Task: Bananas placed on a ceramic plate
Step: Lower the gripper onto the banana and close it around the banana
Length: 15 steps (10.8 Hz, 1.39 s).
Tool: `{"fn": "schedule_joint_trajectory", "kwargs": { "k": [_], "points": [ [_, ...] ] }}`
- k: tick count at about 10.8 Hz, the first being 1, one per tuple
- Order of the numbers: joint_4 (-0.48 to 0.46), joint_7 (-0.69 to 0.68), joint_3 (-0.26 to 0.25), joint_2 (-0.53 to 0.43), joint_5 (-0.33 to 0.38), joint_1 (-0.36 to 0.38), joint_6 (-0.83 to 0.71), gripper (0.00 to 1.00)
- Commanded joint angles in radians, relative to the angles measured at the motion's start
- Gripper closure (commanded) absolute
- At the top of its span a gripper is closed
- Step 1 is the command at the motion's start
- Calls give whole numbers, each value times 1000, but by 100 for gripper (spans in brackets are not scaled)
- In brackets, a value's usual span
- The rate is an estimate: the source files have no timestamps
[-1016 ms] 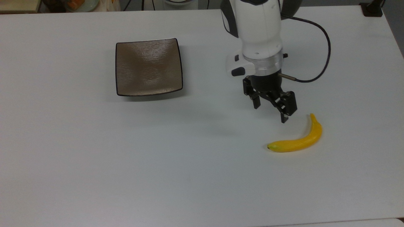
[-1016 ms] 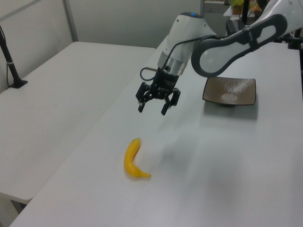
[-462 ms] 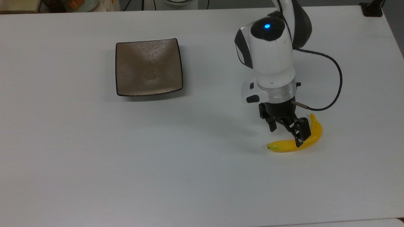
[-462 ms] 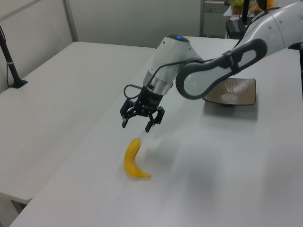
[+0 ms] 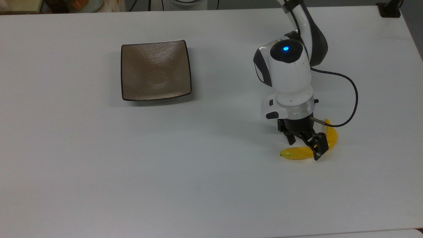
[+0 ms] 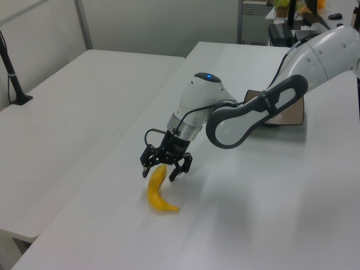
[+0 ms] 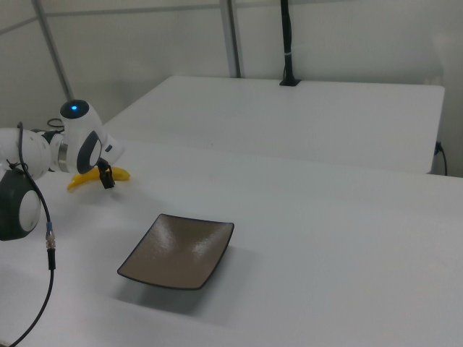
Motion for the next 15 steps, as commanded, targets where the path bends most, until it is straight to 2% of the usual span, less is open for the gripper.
{"fn": "schedule_joint_trajectory", "kwargs": {
  "k": [1, 2, 3, 6, 9, 13, 15],
  "points": [
    [31, 30, -13, 23, -20, 15, 20, 54],
    [29, 30, -13, 23, -21, 15, 22, 71],
    [29, 30, -11, 23, -35, 15, 22, 75],
    [26, 30, -10, 23, -55, 15, 24, 81],
    [23, 30, -13, 10, -61, 13, 21, 82],
    [-33, 28, -22, -88, -128, 10, 7, 84],
    [-35, 27, -34, -114, -155, 4, -62, 84]
  ]
}}
